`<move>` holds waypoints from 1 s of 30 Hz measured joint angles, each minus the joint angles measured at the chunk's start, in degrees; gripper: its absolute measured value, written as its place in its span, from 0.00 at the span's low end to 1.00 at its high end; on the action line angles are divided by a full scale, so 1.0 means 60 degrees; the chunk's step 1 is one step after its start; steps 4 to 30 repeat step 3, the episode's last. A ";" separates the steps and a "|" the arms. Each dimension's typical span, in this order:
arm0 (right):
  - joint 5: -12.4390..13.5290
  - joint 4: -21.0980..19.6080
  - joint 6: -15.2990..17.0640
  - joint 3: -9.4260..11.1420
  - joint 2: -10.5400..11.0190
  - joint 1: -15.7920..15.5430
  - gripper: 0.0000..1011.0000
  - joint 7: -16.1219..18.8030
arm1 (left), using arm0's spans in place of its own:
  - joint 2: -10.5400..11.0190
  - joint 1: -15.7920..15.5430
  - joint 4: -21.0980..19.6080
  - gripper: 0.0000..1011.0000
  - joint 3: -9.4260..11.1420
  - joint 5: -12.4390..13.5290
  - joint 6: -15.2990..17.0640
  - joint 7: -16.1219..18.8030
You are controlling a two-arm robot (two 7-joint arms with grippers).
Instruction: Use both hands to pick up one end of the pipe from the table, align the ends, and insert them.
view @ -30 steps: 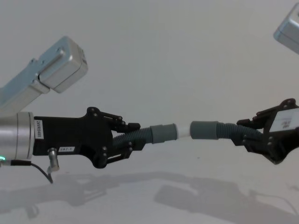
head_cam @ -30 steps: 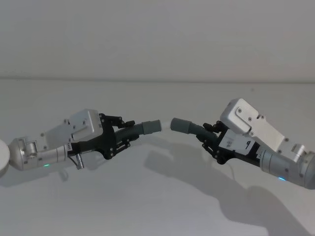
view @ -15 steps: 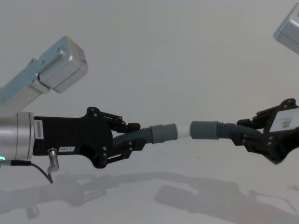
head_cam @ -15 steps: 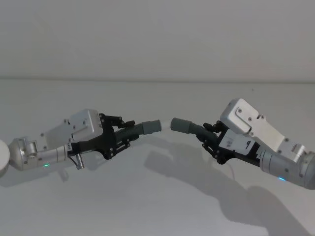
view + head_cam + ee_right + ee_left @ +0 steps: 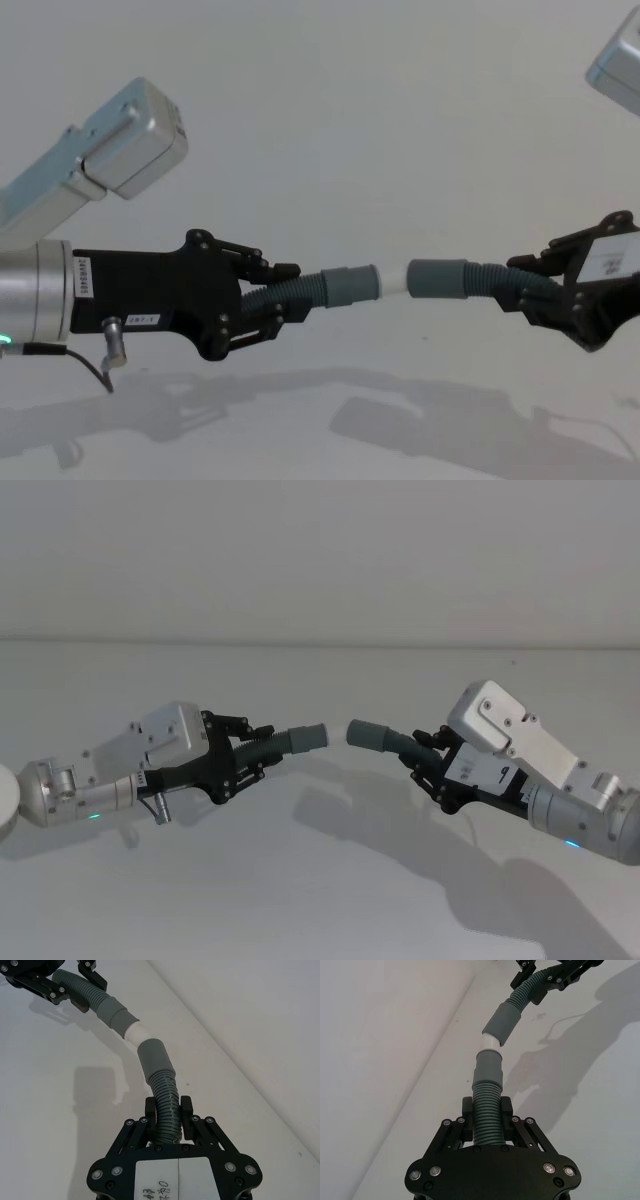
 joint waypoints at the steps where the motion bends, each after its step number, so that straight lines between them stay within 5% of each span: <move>1: 0.0000 0.0000 0.0000 0.0000 0.0000 0.0000 0.28 0.0000 | 0.0000 0.0000 0.0000 0.31 0.0000 0.0001 0.0000 0.0000; 30: 0.0000 0.0000 0.0000 0.0000 0.0000 -0.0001 0.28 0.0001 | 0.0000 0.0000 0.0000 0.31 0.0000 0.0000 0.0000 0.0000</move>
